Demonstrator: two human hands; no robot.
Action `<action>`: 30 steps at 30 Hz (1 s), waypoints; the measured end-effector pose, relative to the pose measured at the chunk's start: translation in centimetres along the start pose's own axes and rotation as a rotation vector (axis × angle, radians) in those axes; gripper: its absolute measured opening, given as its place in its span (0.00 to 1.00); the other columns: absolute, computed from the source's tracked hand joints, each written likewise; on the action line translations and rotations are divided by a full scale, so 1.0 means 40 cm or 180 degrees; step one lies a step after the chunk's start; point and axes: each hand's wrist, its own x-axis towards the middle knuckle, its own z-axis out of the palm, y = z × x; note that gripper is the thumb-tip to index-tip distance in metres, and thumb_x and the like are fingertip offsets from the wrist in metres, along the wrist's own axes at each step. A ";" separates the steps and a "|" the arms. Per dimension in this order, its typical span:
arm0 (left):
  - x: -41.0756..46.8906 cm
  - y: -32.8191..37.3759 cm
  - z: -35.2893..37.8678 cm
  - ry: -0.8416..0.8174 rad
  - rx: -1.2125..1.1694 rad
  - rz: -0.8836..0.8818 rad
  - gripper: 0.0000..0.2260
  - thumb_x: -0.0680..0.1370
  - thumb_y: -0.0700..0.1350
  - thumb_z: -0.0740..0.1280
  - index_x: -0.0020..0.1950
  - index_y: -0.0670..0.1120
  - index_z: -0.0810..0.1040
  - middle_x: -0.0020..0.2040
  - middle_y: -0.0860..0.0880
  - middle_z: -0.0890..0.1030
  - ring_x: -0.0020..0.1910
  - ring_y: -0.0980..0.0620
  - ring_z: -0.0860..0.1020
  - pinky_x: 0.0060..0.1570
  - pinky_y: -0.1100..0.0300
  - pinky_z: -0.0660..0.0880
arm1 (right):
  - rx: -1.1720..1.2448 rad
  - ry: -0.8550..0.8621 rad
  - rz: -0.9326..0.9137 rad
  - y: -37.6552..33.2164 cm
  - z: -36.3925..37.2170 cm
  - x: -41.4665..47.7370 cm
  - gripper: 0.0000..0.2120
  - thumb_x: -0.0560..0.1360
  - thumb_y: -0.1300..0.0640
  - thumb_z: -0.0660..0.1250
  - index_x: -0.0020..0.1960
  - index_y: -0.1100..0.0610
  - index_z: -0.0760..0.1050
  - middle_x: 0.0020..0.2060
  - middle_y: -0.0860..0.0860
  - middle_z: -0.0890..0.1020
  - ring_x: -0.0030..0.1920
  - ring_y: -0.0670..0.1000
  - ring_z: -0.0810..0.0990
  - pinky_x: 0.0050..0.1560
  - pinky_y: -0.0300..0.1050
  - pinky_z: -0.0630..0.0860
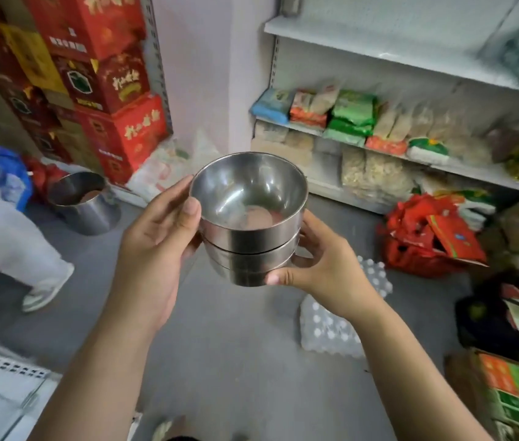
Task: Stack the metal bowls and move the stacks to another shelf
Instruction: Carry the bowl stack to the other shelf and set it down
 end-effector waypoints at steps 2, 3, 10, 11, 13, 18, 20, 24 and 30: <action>0.053 -0.025 0.019 -0.0124 -0.0026 -0.0022 0.29 0.74 0.53 0.73 0.73 0.44 0.75 0.67 0.52 0.82 0.68 0.52 0.79 0.71 0.40 0.72 | -0.0036 0.0033 0.0043 0.022 -0.023 0.033 0.46 0.62 0.61 0.86 0.75 0.43 0.71 0.64 0.47 0.82 0.65 0.53 0.80 0.66 0.61 0.78; 0.081 -0.036 0.025 -0.0175 -0.0021 -0.0038 0.29 0.74 0.53 0.72 0.73 0.44 0.75 0.67 0.51 0.82 0.68 0.52 0.79 0.70 0.41 0.72 | -0.0052 0.0056 0.0061 0.032 -0.030 0.052 0.46 0.62 0.62 0.86 0.74 0.43 0.71 0.63 0.47 0.83 0.65 0.52 0.80 0.66 0.60 0.79; 0.348 -0.098 0.042 -0.0430 -0.0007 -0.0141 0.25 0.74 0.55 0.74 0.69 0.48 0.78 0.64 0.53 0.83 0.66 0.53 0.80 0.69 0.43 0.73 | -0.0102 0.0356 0.0139 0.074 -0.055 0.267 0.46 0.61 0.60 0.86 0.74 0.44 0.72 0.63 0.47 0.83 0.64 0.52 0.81 0.65 0.61 0.79; 0.399 -0.101 0.043 -0.0485 0.0009 -0.0136 0.25 0.74 0.55 0.74 0.69 0.48 0.78 0.64 0.53 0.83 0.66 0.53 0.80 0.69 0.44 0.74 | -0.0102 0.0417 0.0139 0.074 -0.057 0.307 0.46 0.61 0.60 0.86 0.75 0.44 0.71 0.63 0.47 0.83 0.64 0.53 0.81 0.65 0.62 0.79; 0.503 -0.098 0.047 -0.0600 0.0030 -0.0107 0.26 0.73 0.55 0.73 0.69 0.48 0.78 0.64 0.53 0.83 0.66 0.54 0.80 0.68 0.45 0.74 | -0.0094 0.0547 0.0121 0.067 -0.061 0.389 0.47 0.62 0.58 0.86 0.75 0.45 0.70 0.64 0.47 0.83 0.66 0.53 0.80 0.66 0.63 0.78; 0.755 -0.075 0.055 -0.1008 0.0162 -0.0126 0.22 0.76 0.56 0.74 0.67 0.49 0.79 0.63 0.53 0.83 0.66 0.54 0.80 0.67 0.46 0.74 | -0.0014 0.0878 0.0086 0.050 -0.067 0.577 0.48 0.61 0.54 0.85 0.77 0.49 0.68 0.66 0.46 0.82 0.68 0.52 0.79 0.67 0.61 0.78; 0.837 -0.075 0.068 -0.1159 0.0225 -0.0163 0.23 0.74 0.57 0.74 0.67 0.50 0.80 0.63 0.52 0.84 0.65 0.54 0.80 0.65 0.45 0.76 | 0.0007 0.0983 0.0105 0.054 -0.076 0.632 0.49 0.61 0.54 0.85 0.78 0.49 0.68 0.66 0.46 0.82 0.68 0.52 0.79 0.67 0.61 0.78; 0.959 -0.098 0.121 -0.1393 0.0284 -0.0215 0.21 0.74 0.55 0.74 0.66 0.50 0.80 0.61 0.53 0.84 0.63 0.55 0.81 0.63 0.45 0.78 | -0.0015 0.1156 0.0185 0.069 -0.122 0.709 0.47 0.62 0.55 0.85 0.77 0.50 0.69 0.66 0.47 0.82 0.68 0.53 0.79 0.66 0.61 0.78; 1.118 -0.160 0.258 -0.1614 0.0345 -0.0279 0.23 0.72 0.55 0.71 0.65 0.51 0.80 0.57 0.54 0.85 0.57 0.58 0.83 0.56 0.52 0.82 | -0.0012 0.1397 0.0282 0.123 -0.246 0.815 0.45 0.62 0.58 0.86 0.75 0.48 0.71 0.64 0.48 0.83 0.66 0.52 0.80 0.64 0.63 0.79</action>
